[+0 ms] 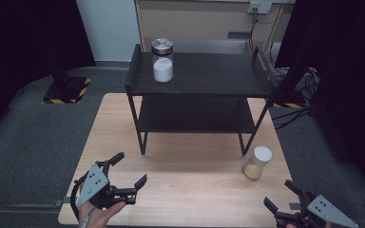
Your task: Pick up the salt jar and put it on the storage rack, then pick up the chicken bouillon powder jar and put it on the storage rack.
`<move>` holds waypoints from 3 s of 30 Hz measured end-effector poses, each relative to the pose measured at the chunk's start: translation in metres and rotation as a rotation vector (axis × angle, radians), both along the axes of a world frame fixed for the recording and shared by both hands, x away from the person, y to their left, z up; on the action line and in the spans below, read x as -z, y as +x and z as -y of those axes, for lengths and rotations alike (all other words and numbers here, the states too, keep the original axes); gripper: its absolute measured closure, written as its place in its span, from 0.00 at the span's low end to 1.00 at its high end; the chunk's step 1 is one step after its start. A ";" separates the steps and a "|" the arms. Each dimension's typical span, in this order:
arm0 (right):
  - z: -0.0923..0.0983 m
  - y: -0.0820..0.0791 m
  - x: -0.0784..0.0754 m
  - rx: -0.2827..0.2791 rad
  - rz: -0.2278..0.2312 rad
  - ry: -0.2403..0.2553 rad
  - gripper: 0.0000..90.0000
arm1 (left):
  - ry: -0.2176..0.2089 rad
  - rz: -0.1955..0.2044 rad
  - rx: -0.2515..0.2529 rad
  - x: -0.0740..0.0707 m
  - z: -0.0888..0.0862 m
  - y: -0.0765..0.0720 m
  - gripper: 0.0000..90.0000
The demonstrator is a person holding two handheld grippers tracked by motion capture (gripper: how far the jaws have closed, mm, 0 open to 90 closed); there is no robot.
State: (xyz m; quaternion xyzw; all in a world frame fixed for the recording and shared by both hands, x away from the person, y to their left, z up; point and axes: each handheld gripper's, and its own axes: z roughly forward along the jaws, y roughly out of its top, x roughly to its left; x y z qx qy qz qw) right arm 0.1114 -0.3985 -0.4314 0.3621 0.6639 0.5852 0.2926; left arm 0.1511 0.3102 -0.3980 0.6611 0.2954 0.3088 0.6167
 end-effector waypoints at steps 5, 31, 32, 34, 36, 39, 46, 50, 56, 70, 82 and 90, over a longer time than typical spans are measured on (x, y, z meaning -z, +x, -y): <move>0.000 0.000 0.000 0.002 -0.003 0.000 0.04 | -0.022 -0.017 -0.033 0.010 -0.009 -0.006 0.02; 0.000 0.000 0.000 0.011 -0.003 -0.001 0.04 | -0.014 -0.033 -0.113 0.026 -0.037 -0.029 0.02; 0.000 -0.001 0.000 0.012 -0.003 0.001 0.04 | -0.020 -0.042 -0.104 0.025 -0.038 -0.028 0.02; 0.000 -0.001 0.000 0.012 0.000 0.001 0.04 | -0.028 -0.055 -0.089 0.025 -0.041 -0.026 0.02; 0.000 -0.001 0.000 0.012 0.001 -0.001 0.04 | -0.032 -0.068 -0.074 0.024 -0.044 -0.025 0.02; 0.000 -0.001 0.001 0.011 0.010 -0.002 0.04 | -0.021 -0.082 -0.051 0.022 -0.048 -0.024 0.02; 0.000 -0.001 0.001 0.015 0.010 0.002 0.04 | -0.010 -0.107 -0.003 0.021 -0.052 -0.018 0.02; 0.000 -0.002 0.001 0.018 0.008 0.002 0.04 | -0.001 -0.111 0.003 0.019 -0.051 -0.018 0.02; 0.001 -0.002 0.002 0.022 0.008 0.005 0.03 | -0.002 -0.108 0.014 0.019 -0.050 -0.019 0.02; 0.002 -0.002 0.001 0.022 0.020 0.000 0.02 | -0.028 -0.115 0.013 0.021 -0.052 -0.018 0.01; -0.001 -0.005 -0.002 0.036 0.030 -0.007 0.01 | -0.033 -0.110 0.009 0.021 -0.054 -0.019 0.01; -0.001 -0.003 -0.008 0.019 0.033 -0.016 0.01 | -0.022 -0.122 0.025 0.021 -0.051 -0.017 0.00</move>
